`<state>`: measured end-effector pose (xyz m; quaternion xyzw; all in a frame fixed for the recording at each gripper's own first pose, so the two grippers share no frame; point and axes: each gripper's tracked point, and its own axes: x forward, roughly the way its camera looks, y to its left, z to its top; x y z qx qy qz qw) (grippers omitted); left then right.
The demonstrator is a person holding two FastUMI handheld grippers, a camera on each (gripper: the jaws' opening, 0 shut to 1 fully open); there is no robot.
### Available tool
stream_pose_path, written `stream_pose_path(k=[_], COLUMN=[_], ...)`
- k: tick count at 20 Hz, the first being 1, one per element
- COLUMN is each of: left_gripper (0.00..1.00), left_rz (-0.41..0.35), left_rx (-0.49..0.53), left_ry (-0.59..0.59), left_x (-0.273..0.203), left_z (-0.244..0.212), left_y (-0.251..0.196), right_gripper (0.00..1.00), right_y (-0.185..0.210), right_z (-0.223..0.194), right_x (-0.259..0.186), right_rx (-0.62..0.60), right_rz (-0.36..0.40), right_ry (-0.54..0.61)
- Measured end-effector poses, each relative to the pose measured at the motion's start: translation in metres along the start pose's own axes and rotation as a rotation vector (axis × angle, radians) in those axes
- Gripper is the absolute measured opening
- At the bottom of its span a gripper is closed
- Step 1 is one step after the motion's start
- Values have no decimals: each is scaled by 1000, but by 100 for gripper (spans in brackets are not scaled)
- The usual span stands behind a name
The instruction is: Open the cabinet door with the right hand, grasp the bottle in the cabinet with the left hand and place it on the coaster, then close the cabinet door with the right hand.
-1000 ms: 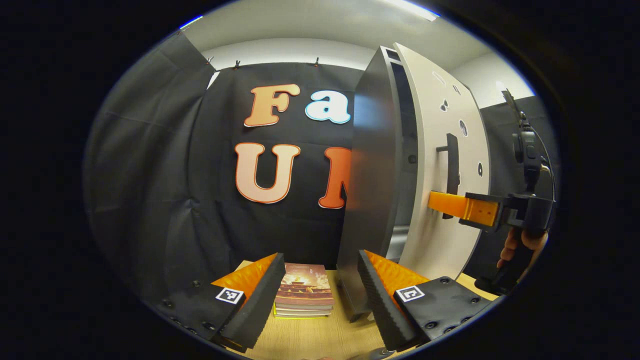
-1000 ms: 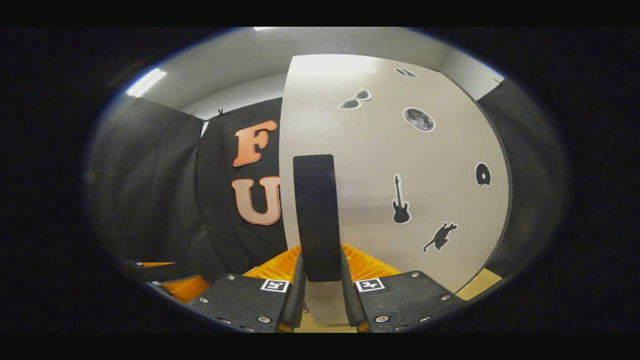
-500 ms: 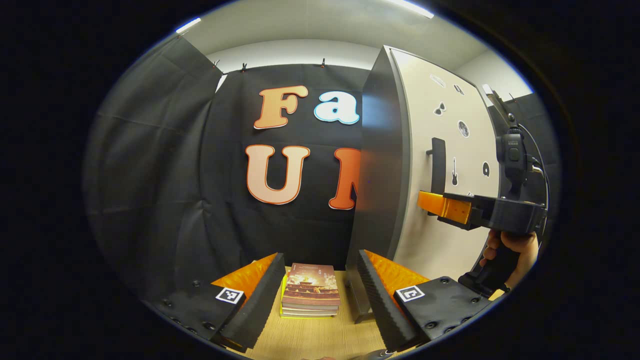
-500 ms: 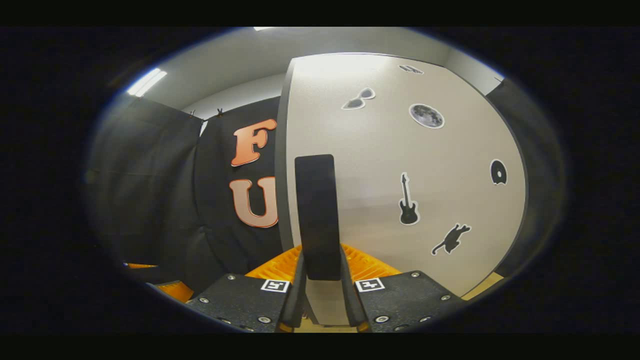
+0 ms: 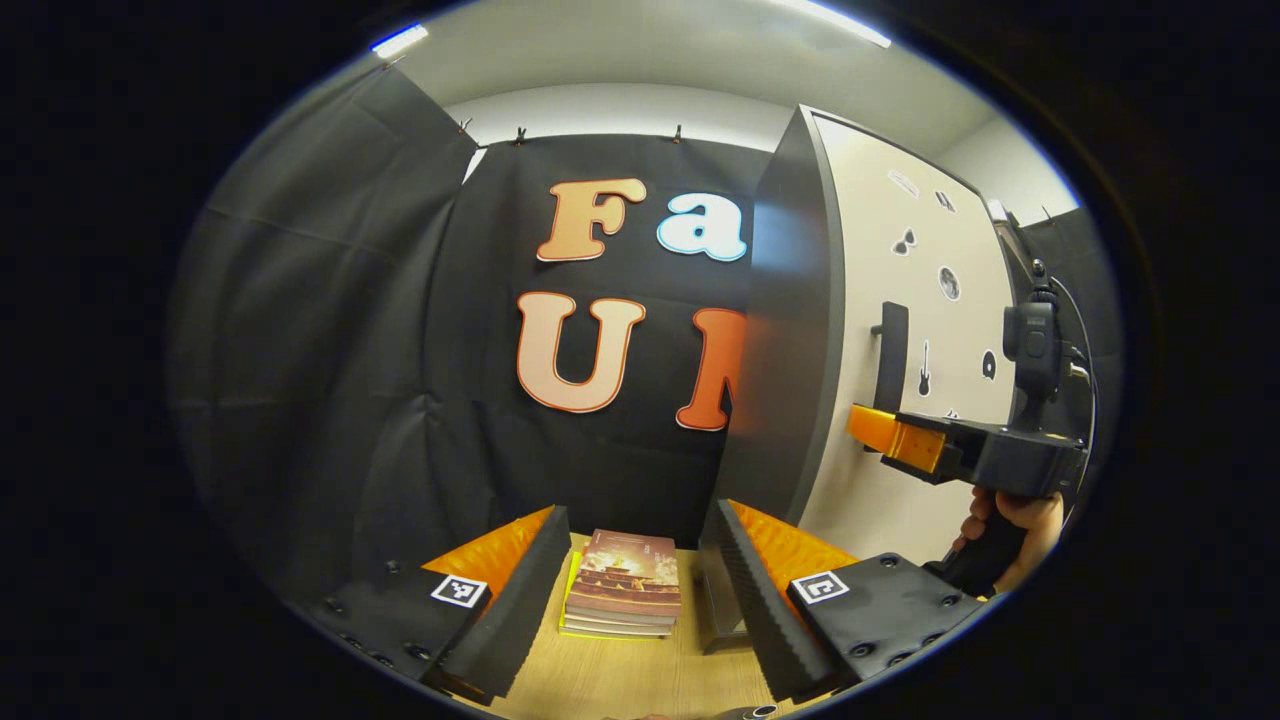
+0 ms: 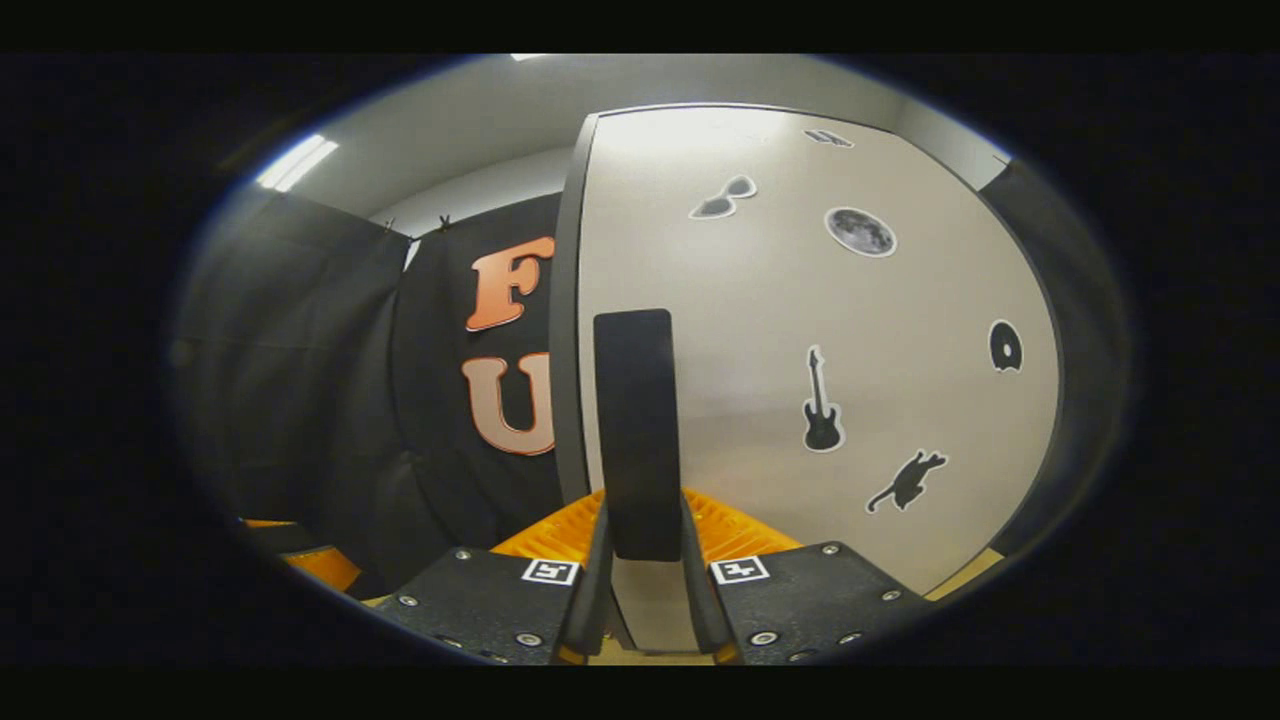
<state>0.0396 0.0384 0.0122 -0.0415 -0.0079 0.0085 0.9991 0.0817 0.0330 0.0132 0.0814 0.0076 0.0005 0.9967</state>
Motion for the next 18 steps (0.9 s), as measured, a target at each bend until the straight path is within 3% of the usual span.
stream_pose_path(k=[4, 10, 13, 18], left_gripper=[95, 96, 95, 95], left_rz=[31, 63, 48, -17], left_rx=[22, 27, 46, 42], left_ry=[-18, -15, -7, -21], left_x=[-8, -22, -29, -44], left_z=[11, 9, 4, 8], left_y=[0, -8, -16, -33], right_gripper=[38, 56, 65, 65], right_y=[7, -1, -9, -24], right_z=[-4, 1, 3, 8], right_x=[-8, -16, -28, -41], right_rx=[25, -16, -47, -107], right_rz=[39, 56, 47, -18], right_ry=[19, -7, -14, -13])
